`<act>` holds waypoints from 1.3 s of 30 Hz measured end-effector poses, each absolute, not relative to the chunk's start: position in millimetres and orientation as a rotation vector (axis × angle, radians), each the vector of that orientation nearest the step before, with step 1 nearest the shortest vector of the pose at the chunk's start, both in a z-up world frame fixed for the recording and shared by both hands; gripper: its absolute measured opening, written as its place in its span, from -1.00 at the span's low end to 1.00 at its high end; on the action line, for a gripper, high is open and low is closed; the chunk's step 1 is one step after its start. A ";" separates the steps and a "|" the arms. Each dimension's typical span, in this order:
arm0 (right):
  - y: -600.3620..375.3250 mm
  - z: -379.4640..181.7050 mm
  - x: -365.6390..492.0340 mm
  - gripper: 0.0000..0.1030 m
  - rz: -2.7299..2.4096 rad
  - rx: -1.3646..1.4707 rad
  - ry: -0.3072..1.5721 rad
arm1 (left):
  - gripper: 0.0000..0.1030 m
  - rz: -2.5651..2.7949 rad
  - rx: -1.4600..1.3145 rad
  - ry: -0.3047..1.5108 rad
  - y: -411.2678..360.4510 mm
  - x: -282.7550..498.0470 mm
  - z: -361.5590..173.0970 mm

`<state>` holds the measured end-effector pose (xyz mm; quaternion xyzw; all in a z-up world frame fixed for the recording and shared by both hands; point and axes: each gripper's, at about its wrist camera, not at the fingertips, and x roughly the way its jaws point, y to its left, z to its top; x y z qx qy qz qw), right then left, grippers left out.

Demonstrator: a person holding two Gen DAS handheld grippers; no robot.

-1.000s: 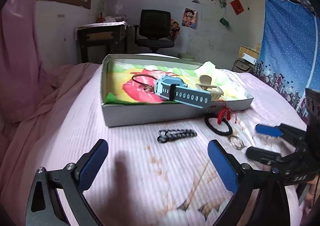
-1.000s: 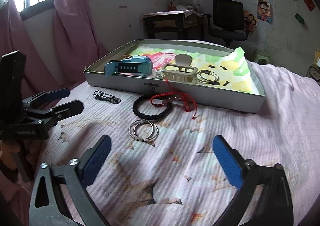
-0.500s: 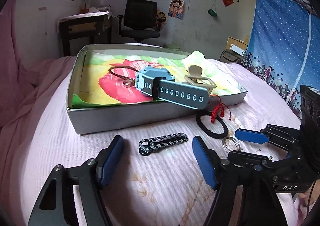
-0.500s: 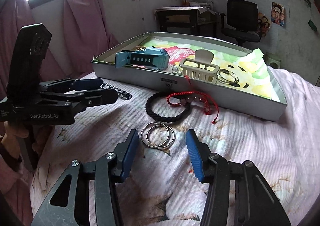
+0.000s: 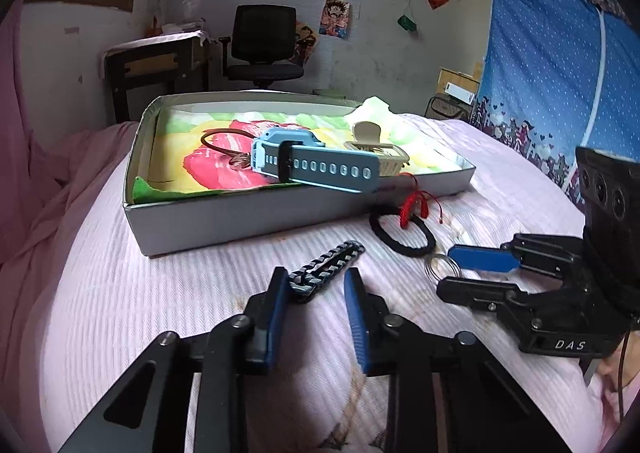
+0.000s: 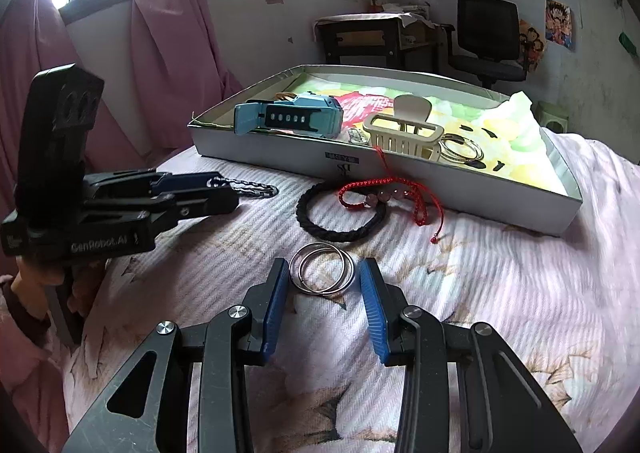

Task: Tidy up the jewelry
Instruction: 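Grasp the black braided keychain with the left tool while the right tool grasps the linked silver rings, then lift the keychain and linked rings and carry both over the white box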

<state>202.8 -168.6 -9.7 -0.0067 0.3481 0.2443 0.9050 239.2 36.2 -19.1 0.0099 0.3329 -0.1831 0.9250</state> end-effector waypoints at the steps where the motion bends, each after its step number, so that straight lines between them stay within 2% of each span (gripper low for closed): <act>1: -168.5 -10.0 203.3 -0.36 0.504 -0.014 0.720 | -0.54 -0.376 0.027 0.683 34.9 238.4 -18.8; 7: -169.4 -11.3 204.6 -0.36 0.500 -0.017 0.722 | -0.68 -0.383 0.036 0.683 33.9 235.0 -19.3; 13: -169.3 -11.4 204.4 -0.36 0.496 -0.023 0.723 | -0.68 -0.376 0.054 0.681 30.5 230.2 -20.0; 19: -169.8 -10.6 201.6 -0.49 0.493 -0.021 0.717 | -0.69 -0.365 0.077 0.668 25.9 224.2 -19.0; 39: -168.9 -0.5 186.5 -0.50 0.496 -0.050 0.622 | -0.70 -0.314 0.021 0.563 21.8 184.2 -3.4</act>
